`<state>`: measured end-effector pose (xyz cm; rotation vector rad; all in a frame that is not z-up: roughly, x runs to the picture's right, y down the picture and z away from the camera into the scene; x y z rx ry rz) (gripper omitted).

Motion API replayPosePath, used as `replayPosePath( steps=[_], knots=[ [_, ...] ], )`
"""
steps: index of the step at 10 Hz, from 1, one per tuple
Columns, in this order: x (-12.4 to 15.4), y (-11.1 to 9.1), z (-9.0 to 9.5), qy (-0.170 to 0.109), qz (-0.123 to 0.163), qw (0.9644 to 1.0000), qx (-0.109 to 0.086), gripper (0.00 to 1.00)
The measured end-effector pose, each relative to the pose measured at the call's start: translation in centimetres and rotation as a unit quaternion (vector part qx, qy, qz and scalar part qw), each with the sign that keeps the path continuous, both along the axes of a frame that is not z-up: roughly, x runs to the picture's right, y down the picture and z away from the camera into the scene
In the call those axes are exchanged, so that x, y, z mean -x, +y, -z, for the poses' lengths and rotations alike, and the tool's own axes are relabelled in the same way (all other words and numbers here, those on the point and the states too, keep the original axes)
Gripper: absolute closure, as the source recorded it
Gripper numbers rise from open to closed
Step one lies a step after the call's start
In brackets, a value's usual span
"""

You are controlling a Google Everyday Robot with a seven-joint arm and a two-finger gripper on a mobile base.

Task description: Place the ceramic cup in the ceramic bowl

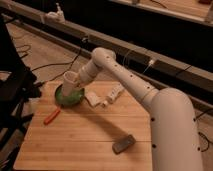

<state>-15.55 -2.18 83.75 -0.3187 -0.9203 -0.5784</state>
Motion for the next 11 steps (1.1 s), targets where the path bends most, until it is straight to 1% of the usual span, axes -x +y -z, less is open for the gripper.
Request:
replayPosePath(
  steps=[1, 3, 5, 7, 9, 10, 11],
  knots=[
    [-0.2, -0.6, -1.1, 0.009, -0.003, 0.9999, -0.007, 0.8],
    [-0.6, -0.8, -2.8, 0.022, -0.008, 0.9997, -0.012, 0.8],
    [-1.1, -0.3, -4.6, 0.037, -0.007, 0.9992, -0.014, 0.8],
    [-1.7, 0.3, -6.4, 0.059, 0.002, 0.9982, -0.016, 0.8],
    [-2.1, 0.9, -7.8, 0.073, 0.008, 0.9972, -0.011, 0.78],
    [-2.3, 1.3, -8.3, 0.077, 0.009, 0.9969, -0.007, 0.72],
    [-2.4, 1.7, -8.7, 0.081, 0.01, 0.9966, -0.003, 0.6]
  ],
)
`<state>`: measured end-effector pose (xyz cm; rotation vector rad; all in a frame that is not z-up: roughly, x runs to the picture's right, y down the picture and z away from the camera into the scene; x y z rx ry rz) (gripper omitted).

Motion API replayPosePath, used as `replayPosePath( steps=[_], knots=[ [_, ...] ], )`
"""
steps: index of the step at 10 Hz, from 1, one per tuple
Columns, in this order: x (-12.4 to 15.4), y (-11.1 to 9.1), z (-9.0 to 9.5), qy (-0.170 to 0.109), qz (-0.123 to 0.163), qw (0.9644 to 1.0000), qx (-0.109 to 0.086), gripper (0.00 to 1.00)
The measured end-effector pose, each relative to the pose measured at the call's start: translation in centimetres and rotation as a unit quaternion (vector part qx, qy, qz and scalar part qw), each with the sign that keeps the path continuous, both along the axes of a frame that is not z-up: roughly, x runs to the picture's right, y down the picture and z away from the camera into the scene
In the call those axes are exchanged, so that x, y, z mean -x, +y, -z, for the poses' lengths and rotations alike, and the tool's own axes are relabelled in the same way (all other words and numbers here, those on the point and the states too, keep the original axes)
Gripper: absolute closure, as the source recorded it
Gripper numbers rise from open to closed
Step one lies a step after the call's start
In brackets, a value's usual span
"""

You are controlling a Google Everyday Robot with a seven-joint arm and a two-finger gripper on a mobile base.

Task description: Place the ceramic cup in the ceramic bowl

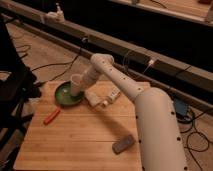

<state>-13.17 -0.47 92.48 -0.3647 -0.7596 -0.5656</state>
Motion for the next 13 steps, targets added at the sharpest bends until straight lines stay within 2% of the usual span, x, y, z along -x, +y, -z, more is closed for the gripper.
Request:
replayPosePath(
  steps=[4, 6, 8, 10, 13],
  knots=[
    [0.7, 0.9, -0.7, 0.004, 0.012, 0.9999, 0.006, 0.23],
    [1.3, 0.9, -0.3, -0.002, 0.019, 0.9998, 0.002, 0.2],
    [2.2, 0.5, 0.9, -0.021, 0.024, 0.9995, -0.009, 0.2],
    [3.1, -1.1, 3.6, -0.05, 0.022, 0.998, -0.032, 0.2],
    [3.5, -3.3, 7.3, -0.086, 0.005, 0.9948, -0.055, 0.2]
  ],
)
